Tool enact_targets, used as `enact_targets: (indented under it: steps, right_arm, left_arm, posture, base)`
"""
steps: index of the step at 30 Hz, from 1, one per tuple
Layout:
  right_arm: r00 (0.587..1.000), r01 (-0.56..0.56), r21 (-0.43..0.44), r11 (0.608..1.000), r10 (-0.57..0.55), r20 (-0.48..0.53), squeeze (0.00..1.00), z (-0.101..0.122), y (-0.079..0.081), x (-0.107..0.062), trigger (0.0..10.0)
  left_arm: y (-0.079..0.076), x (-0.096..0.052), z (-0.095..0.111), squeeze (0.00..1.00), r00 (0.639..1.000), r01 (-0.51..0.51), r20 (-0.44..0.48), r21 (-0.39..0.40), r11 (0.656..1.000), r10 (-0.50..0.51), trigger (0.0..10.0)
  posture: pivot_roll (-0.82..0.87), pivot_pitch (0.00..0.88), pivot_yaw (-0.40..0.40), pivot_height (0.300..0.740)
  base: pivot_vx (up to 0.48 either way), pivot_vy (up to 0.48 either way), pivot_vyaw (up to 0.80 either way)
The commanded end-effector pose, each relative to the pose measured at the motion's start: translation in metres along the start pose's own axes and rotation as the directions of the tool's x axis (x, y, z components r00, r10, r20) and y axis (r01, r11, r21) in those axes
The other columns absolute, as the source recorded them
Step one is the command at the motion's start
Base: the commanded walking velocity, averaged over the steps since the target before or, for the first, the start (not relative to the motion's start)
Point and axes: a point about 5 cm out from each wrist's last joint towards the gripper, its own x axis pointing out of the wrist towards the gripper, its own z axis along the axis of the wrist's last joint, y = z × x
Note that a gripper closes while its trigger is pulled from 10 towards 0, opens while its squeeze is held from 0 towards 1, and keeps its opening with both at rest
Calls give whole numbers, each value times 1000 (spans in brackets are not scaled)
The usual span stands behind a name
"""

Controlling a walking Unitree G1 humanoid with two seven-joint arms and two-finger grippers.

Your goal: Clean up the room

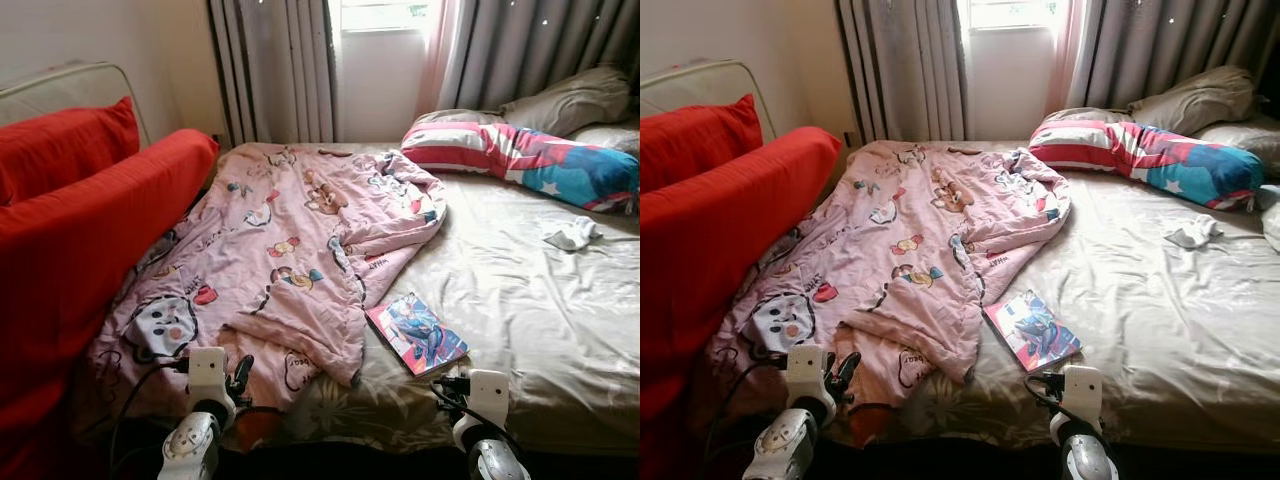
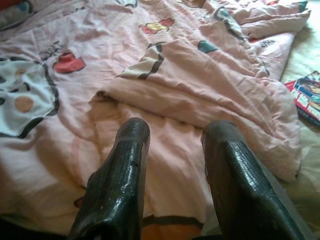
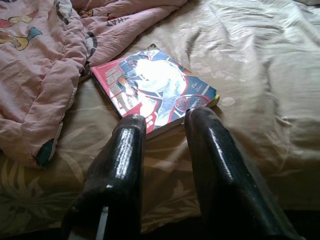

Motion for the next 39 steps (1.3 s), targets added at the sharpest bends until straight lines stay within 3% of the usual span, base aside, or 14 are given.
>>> enact_targets:
  steps: [1, 10, 39]
  right_arm:
    - [1000, -6, 4, 1000, 6, -14, 0, -1, 1, 1, 10000]
    - [1000, -6, 5, 1000, 6, -15, 0, 0, 3, 1, 10000]
    - [999, -9, 7, 1000, 10, -35, 0, -2, 2, 1, 10000]
  left_arm:
    - [4, 1, 2, 0, 1000, -7, 1, 3, 1000, 7, 10000]
    - [2, 1, 4, 0, 1000, 2, 15, 2, 1000, -2, 10000]
    - [0, 1, 6, 0, 999, 7, 33, 2, 1000, -7, 10000]
  posture:
    - [-79, 0, 40, 616]
    - [-78, 0, 40, 616]
    - [-73, 8, 37, 616]
  base:
    - [0, 0, 0]
    - [0, 0, 0]
    - [292, 0, 0]
